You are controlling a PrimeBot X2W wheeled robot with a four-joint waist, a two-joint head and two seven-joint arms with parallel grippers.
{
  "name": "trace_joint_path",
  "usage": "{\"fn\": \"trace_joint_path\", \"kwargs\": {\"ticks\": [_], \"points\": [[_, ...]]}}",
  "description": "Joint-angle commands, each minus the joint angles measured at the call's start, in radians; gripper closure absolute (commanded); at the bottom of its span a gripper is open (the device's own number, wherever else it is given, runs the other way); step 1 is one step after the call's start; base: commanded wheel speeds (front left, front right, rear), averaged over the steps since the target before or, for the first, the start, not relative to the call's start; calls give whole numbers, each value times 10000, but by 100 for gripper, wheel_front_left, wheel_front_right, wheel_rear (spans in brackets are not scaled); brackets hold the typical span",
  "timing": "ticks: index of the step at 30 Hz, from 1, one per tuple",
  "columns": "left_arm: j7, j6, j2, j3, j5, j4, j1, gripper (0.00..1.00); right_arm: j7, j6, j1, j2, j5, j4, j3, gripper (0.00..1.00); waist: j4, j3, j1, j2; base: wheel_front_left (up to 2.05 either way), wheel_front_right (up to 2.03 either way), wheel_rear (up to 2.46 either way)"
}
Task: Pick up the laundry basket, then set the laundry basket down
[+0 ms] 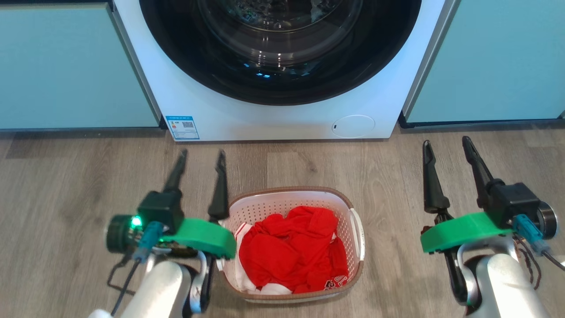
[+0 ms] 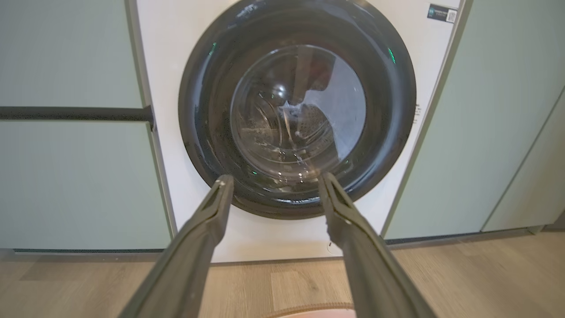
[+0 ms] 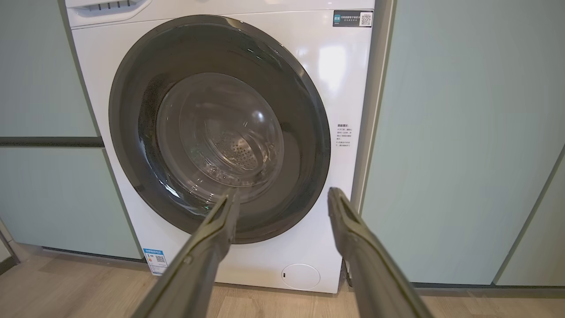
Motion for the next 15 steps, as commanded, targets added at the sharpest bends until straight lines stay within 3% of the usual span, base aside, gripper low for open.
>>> {"fn": "trace_joint_path", "kwargs": {"ticks": [1,3,5,15], "points": [[-159,197,-59,524,445,-712,-593,0,-215,63,-469,-33,-292,-466,288,0,-8,19,1,0,0,0,0],[-247,564,-187,958,829,-1306,-509,0,-303,65,-482,-33,-310,-689,345,0,-5,59,1,0,0,0,0],[-306,631,-266,1167,933,-1550,-414,0,-361,66,-467,-35,-270,-834,330,0,10,94,1,0,0,0,0],[-570,329,-386,1519,1506,-1739,-139,0,-626,71,-347,-42,-709,-788,175,0,169,223,1,0,0,0,0]]}}
